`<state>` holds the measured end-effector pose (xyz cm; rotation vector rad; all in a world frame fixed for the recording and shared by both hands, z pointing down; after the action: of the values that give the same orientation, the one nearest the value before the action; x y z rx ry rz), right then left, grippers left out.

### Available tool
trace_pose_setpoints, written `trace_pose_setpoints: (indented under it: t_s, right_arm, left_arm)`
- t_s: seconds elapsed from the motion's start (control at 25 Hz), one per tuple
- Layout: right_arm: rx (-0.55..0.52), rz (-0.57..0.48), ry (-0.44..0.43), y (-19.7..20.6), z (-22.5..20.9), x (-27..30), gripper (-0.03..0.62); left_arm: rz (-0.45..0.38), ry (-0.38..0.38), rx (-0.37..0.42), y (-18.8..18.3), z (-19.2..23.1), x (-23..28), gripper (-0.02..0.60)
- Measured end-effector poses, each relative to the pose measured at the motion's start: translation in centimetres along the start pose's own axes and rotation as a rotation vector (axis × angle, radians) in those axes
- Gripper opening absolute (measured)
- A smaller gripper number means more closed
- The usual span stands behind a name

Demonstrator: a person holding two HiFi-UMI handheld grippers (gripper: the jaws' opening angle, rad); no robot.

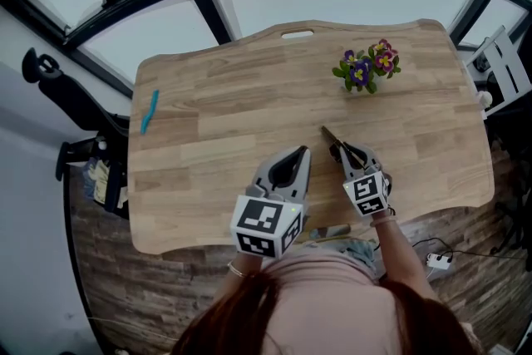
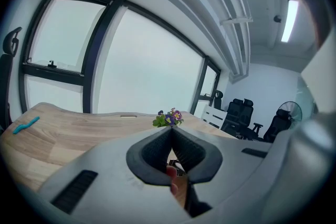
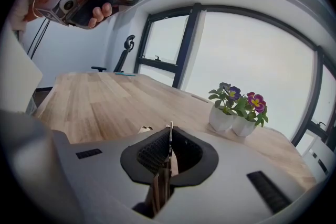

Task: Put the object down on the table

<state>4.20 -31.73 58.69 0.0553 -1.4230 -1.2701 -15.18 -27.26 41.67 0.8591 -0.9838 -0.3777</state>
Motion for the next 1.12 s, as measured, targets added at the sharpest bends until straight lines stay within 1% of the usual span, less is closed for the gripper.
trace_pose_setpoints:
  t_s: [0.44,0.92,1.12]
  right_arm:
    - [0.004,-0.013,-0.059,-0.2,0.2,0.9,0.006]
    - [0.017,0.005,-0.077,0.0,0.2,1.7,0.029]
    - [0.006,0.012,-0.08,-0.1,0.2,1.7,0.034]
  left_arm:
    - [0.034,0.01,0.004,0.3,-0.4,0.4,0.002]
    - [0.078,0.033,-0.004,0.6,-0.4,1.3,0.002]
    - [0.089,0.037,-0.007,0.7,-0.2,1.6,0.002]
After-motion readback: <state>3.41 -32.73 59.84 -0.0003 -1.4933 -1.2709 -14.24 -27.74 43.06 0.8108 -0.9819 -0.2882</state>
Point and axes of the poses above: the fingertips, and each gripper's own axes: x forward along the fingers, z to its left, y out of its underside, the point moved 9 cm from there along -x, backward along the fingers, and after that the axes turned 15 degrees about z, right-handed, at the moved point
